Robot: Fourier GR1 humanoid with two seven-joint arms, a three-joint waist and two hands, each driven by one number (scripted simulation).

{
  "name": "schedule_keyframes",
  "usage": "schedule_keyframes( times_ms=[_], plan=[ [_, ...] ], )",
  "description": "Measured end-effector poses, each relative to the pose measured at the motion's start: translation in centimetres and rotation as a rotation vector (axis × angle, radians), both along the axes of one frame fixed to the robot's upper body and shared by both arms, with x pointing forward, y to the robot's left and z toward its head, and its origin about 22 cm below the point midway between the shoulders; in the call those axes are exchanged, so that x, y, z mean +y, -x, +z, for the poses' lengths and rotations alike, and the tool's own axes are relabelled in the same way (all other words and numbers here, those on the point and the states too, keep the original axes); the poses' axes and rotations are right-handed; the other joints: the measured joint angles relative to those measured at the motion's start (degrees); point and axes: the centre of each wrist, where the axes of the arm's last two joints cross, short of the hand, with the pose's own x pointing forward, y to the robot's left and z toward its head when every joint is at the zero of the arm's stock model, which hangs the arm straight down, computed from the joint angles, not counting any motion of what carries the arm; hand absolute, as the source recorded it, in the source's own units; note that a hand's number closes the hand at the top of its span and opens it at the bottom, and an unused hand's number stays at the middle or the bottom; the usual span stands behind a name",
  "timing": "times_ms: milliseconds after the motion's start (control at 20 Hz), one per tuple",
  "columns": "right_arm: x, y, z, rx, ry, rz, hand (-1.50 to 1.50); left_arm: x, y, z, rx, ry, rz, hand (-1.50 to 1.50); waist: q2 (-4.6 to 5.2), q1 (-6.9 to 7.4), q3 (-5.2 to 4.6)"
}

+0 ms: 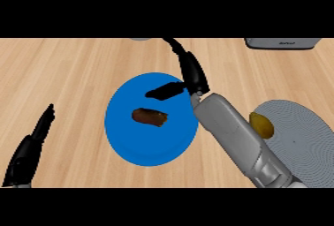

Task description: Pick the sweet potato from the placemat and place it in the plate

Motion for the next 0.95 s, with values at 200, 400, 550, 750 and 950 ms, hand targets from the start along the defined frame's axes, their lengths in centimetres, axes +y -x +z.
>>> schedule_keyframes(
  times_ms=[200,400,550,750,950],
  plan=[
    [-4.3,-1.0,-0.1,-0.005,-0.146,-0.019,-1.50,0.2,-0.1,-0.1,0.000,0.001,0.011,0.00,0.00,-0.38,0.00],
    [-9.9,-1.5,-1.8,-0.035,-0.209,-0.016,-1.50,0.5,-0.3,0.1,0.000,0.007,0.009,0.00,0.03,-0.38,0.00],
    [-14.1,-2.1,-2.6,-0.068,-0.228,-0.003,-1.50,0.4,-0.6,0.1,-0.005,0.006,0.004,0.00,0.10,-0.24,0.02],
    [-18.3,-2.8,-2.9,-0.096,-0.216,0.011,-1.50,0.9,-0.6,0.2,-0.006,0.002,0.000,0.00,0.12,-0.01,0.00],
    [-21.4,-3.4,-2.7,-0.100,-0.211,0.020,-1.50,0.3,-0.4,0.0,-0.006,-0.001,-0.002,0.00,0.13,0.13,0.01]
  ],
)
